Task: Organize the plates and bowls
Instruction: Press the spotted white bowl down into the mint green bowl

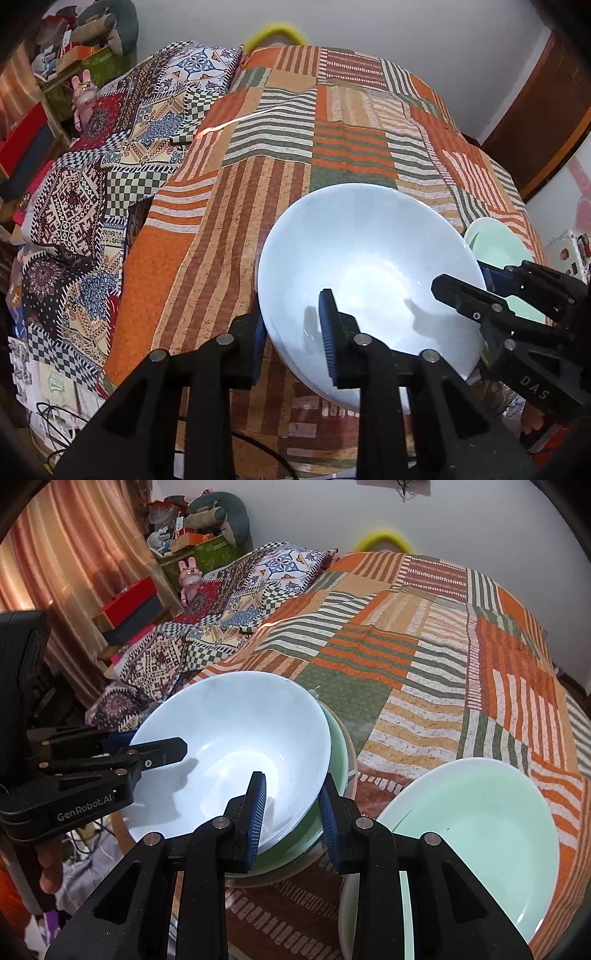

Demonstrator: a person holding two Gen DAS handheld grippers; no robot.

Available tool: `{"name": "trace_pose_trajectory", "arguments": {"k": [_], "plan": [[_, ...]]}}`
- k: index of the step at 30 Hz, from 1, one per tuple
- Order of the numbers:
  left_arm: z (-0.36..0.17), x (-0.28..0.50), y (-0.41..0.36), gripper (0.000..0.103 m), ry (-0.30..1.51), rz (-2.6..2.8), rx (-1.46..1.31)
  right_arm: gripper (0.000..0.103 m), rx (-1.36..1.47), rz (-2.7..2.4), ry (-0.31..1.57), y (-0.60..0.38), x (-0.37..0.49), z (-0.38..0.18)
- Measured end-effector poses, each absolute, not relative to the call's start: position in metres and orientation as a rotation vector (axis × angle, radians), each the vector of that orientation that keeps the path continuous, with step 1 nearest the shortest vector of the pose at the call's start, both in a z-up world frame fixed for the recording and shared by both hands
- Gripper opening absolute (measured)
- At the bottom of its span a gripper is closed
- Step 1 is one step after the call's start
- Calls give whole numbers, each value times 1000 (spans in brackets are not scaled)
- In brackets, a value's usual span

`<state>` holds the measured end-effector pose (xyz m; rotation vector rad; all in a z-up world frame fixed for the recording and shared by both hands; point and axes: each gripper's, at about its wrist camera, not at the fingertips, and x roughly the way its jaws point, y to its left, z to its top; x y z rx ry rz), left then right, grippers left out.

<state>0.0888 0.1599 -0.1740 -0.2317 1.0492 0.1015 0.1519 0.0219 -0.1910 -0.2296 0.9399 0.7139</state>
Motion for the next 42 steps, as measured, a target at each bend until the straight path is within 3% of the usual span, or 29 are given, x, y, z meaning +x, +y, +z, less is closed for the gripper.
{"name": "trace_pose_trajectory", "arguments": {"k": [6, 14, 18, 22, 26, 31, 34, 42], "plan": [[-174, 90, 152, 39, 1063, 88, -182, 26, -270, 705, 930, 24, 150, -191], [-173, 94, 153, 39, 1067, 95, -166, 26, -270, 700, 917, 20, 148, -186], [-170, 95, 150, 40, 1057, 90, -150, 34, -255, 683, 900, 14, 150, -184], [-166, 93, 147, 40, 1043, 82, -141, 34, -234, 684, 911, 13, 151, -186], [-157, 89, 147, 40, 1012, 77, -144, 44, -179, 698, 913, 7, 153, -183], [-151, 83, 156, 44, 982, 84, -177, 45, -73, 709, 925, -6, 161, -177], [-153, 80, 164, 48, 974, 89, -213, 58, 18, 709, 933, -19, 169, -177], [-183, 78, 179, 50, 1021, 77, -304, 59, 101, 669, 992, -33, 184, -193]]}}
